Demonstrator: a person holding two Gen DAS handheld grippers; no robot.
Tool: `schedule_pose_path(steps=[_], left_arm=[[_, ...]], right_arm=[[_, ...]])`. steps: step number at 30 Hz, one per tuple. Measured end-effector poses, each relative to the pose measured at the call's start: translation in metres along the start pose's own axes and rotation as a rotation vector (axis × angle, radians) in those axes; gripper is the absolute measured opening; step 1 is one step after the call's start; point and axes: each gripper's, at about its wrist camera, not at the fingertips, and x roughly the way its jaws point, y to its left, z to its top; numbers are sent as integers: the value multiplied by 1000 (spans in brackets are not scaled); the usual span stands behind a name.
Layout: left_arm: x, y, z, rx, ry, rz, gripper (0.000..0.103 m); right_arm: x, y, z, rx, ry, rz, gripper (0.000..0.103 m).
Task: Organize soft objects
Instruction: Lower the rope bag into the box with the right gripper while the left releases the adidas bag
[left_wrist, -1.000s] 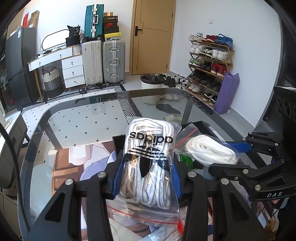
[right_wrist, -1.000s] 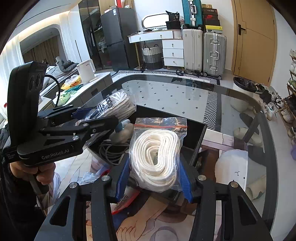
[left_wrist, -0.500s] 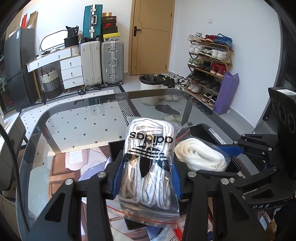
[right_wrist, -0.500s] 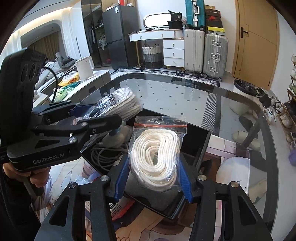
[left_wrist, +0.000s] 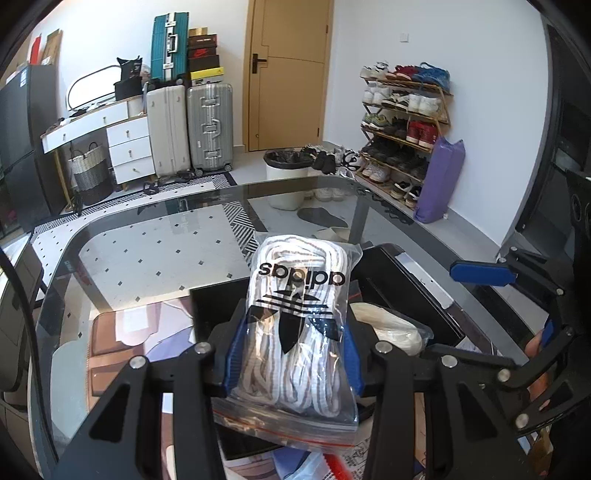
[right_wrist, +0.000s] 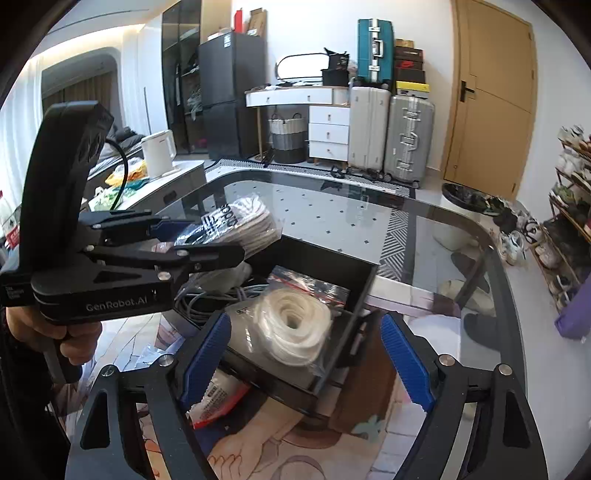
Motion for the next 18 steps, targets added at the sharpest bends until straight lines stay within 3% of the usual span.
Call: schedule_pose_path(steps=[3, 6, 11, 13, 18], left_arm=[[1, -7, 1, 26, 8, -22, 45], [-2, -10, 2, 37, 11, -38, 52], [-18, -15, 1, 55, -27, -45, 98], [-27, -16, 0, 54, -49, -32, 103], [-37, -8, -5, 17, -51, -26, 103]], right_arm=[[-4, -6, -5, 20, 1, -7, 86], [-8, -9, -13, 37, 10, -8, 87], [-13, -5, -25, 43, 20, -11, 88], [-16, -3, -28, 45, 17, -11, 89], [-21, 5, -32, 54, 7, 2, 97]])
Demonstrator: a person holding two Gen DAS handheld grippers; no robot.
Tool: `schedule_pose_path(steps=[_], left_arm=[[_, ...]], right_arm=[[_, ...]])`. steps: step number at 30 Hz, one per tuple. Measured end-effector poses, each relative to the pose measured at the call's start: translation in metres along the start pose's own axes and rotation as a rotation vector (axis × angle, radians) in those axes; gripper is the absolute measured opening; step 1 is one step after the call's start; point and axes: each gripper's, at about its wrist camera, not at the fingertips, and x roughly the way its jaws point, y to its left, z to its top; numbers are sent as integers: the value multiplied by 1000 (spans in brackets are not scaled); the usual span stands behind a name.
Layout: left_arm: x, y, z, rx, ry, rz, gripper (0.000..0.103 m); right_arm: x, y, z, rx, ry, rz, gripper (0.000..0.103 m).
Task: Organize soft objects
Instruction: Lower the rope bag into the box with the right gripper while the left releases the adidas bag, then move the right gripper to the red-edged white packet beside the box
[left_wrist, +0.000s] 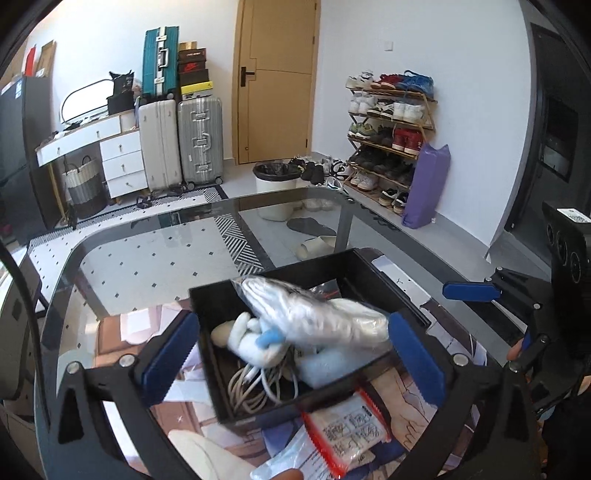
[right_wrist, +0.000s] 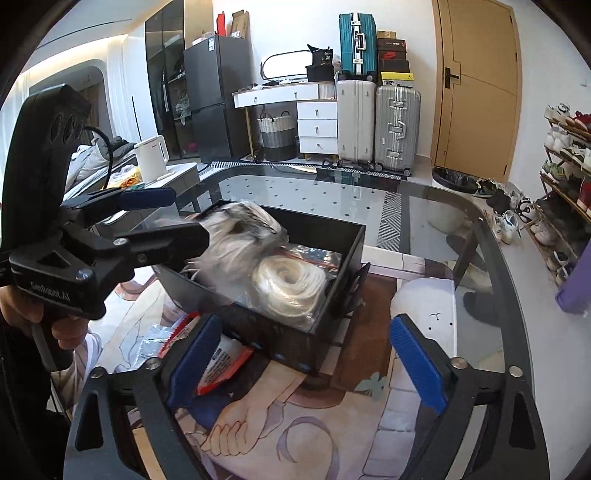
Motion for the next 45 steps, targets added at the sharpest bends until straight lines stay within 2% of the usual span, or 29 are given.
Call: schedule_pose_path(steps=[6, 13, 22, 25, 32, 45], left_arm=[[-14, 13, -14, -49, 4, 22, 103], [-23, 17, -37, -54, 18, 54, 103], [-28, 18, -63, -60, 44, 92, 103], [-29, 20, -71, -58, 44, 135, 103], [-32, 31, -86, -101, 59, 135, 103], [-33, 42, -87, -124, 70, 130, 103]], right_arm=[[-2, 3, -10, 33, 8, 37, 102], [2, 1, -20, 98, 39, 63, 102], [13, 13, -23, 124, 69, 104, 102], [21, 21, -26, 133, 88, 122, 102], [38, 36, -31, 170, 138, 155, 102], [61, 59, -28, 182, 171, 177, 102]])
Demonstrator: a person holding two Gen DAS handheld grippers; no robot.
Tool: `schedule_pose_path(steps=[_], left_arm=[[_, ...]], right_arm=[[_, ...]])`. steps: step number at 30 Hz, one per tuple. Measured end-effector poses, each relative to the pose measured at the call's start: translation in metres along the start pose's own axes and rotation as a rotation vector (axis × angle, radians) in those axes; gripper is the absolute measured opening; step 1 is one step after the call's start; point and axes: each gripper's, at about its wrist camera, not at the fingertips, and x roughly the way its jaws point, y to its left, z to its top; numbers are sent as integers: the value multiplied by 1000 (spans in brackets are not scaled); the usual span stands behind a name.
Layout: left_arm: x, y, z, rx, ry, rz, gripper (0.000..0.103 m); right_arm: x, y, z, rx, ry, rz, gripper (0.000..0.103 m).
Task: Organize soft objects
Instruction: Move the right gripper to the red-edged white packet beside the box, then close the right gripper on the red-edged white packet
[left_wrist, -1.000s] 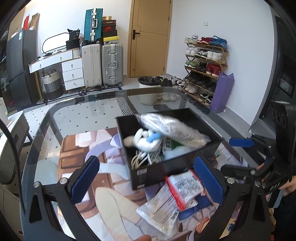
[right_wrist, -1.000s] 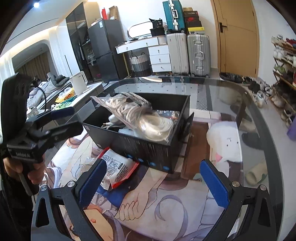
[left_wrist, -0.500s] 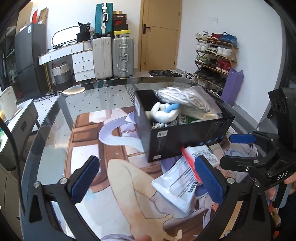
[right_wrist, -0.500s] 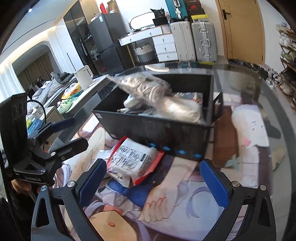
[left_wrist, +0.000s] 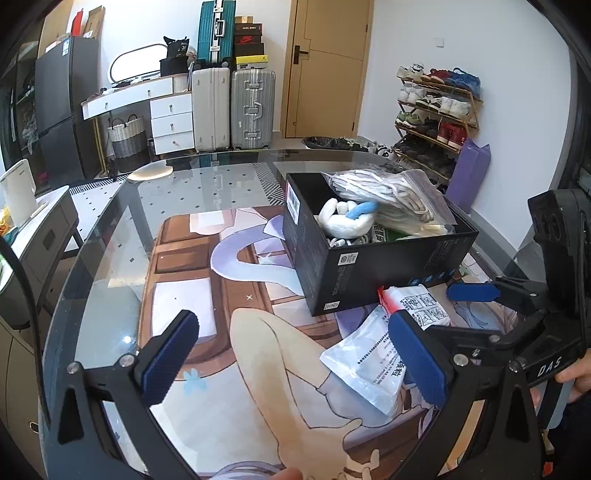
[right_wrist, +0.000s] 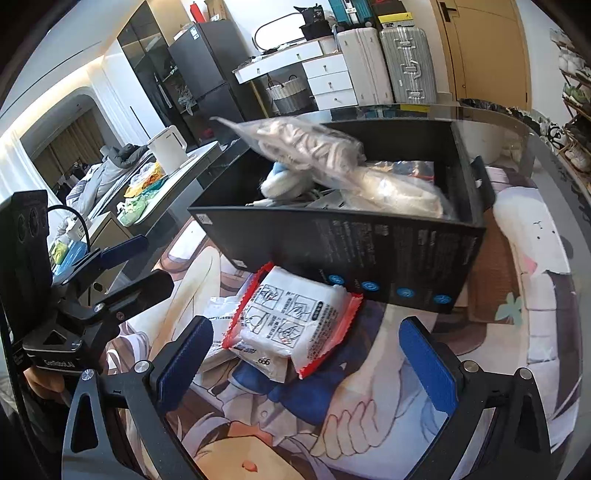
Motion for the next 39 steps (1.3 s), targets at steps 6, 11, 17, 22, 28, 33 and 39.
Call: schedule_pose_path(steps=[6, 11, 17, 22, 28, 33, 39], left_arm=[[2, -1, -1, 6, 10, -1, 103], [3, -2, -2, 12, 15, -1, 103], [5, -3, -3, 16, 21, -1, 103], [3, -1, -2, 12, 16, 0, 103], [4, 1, -2, 6, 20, 1, 103], [5, 0, -3, 11, 25, 0, 103], [6, -1, -4, 15, 29, -2, 103]], right_arm=[[7, -2, -1, -1, 1, -49, 102], [6, -11, -1, 17, -2, -71, 102], [5, -13, 0, 26, 2, -58, 102], [8, -5, 0, -13, 6, -70, 102], [9, -3, -2, -30, 8, -84, 96], [6, -4, -4, -47, 9, -82, 85], [-1, -5, -7, -69, 7, -72, 67]])
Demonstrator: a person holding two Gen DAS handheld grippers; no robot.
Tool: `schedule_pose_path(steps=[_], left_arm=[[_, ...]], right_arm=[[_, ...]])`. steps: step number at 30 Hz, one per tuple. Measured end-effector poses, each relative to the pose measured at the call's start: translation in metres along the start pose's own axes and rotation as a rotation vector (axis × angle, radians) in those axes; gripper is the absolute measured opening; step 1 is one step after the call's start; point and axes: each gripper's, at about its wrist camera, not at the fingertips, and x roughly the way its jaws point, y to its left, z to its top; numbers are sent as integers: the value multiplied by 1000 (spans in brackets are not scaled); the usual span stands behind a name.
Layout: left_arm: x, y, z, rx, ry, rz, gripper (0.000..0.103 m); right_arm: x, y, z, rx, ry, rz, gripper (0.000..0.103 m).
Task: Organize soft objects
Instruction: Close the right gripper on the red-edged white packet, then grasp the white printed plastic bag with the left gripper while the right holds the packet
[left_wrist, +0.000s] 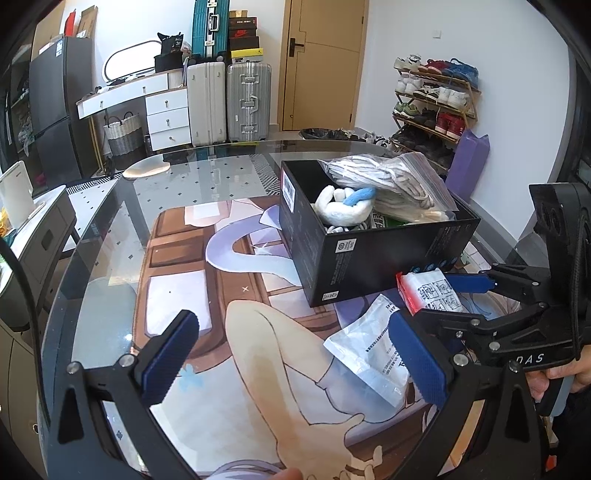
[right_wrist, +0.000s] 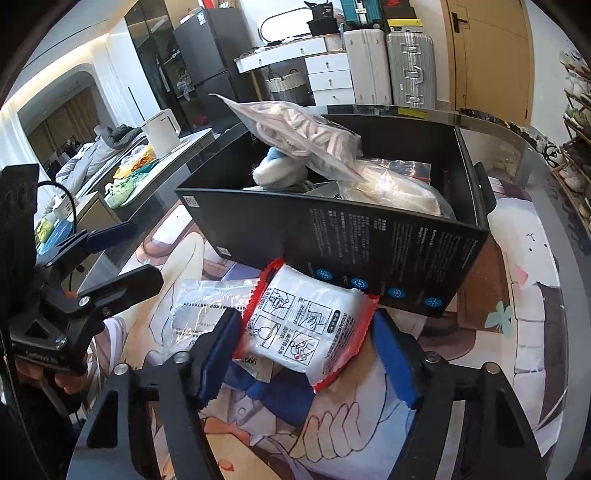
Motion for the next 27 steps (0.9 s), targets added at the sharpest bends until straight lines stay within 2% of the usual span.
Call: schedule_pose_path(steps=[1, 5, 12, 19, 27], left_arm=[[0, 0, 0, 0, 0, 0, 103], [0, 0, 0, -1, 0, -2, 103], [3, -5, -3, 13, 21, -31, 103], [13, -23, -11, 67, 96, -128, 103], [22, -49, -16, 170, 153, -103, 103]], right_arm=[[-2, 0, 0, -2, -3, 1, 61], [-10, -2, 0, -13, -10, 5, 57], [-27, -9, -2, -30, -20, 13, 57], [-37, -22, -7, -36, 2, 13, 57], [-46, -35, -10, -34, 6, -6, 57]])
